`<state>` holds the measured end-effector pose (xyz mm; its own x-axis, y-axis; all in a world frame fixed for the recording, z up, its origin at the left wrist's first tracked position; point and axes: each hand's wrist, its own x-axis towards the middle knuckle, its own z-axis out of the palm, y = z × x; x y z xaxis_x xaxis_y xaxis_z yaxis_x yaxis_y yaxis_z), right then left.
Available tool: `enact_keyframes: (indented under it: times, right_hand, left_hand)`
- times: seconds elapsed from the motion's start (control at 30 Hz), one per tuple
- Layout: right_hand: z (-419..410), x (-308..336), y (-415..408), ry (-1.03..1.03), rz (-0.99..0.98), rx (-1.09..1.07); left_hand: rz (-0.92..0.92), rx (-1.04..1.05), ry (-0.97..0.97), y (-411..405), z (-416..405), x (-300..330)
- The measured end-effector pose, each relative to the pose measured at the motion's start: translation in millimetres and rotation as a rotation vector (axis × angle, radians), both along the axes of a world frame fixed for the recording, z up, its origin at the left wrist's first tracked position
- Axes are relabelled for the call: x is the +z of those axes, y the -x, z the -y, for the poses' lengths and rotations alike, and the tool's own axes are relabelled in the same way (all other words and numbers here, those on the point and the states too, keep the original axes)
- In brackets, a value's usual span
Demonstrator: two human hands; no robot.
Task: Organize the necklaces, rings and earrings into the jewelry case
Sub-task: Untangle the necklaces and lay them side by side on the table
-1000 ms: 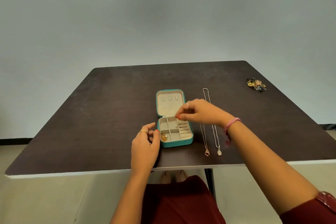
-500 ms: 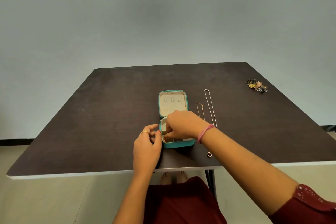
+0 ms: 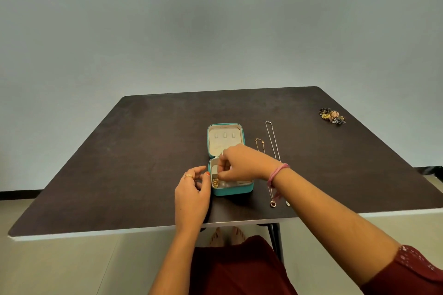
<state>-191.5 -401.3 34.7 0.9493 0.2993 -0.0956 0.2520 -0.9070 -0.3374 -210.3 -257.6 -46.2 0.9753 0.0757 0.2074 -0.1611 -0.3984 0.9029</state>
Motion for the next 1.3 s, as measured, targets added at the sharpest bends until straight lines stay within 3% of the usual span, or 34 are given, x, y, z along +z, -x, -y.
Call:
enact_keyframes:
  times: [0.33, 0.6, 0.8, 1.0, 1.17, 1.3]
  right_hand:
    - [34, 50, 12, -0.599, -0.002, -0.103]
    - [43, 69, 25, -0.718, 0.079, -0.15]
    - [48, 79, 29, -0.751, 0.102, -0.139]
    - [47, 86, 34, -0.744, 0.154, -0.095]
    - [46, 91, 36, -0.769, 0.187, -0.057]
    - [46, 93, 38, -0.841, 0.218, -0.05]
  left_hand:
    - [0.053, 0.044, 0.111, 1, -7, 1]
    - [0.046, 0.024, 0.196, 0, -11, 9]
    - [0.147, 0.005, 0.219, -3, -6, 40]
    - [0.222, -0.222, 0.246, 3, 5, 97]
    - [0.137, -0.42, 0.29, 4, 14, 129]
    - [0.094, -0.456, 0.386, 2, 16, 142]
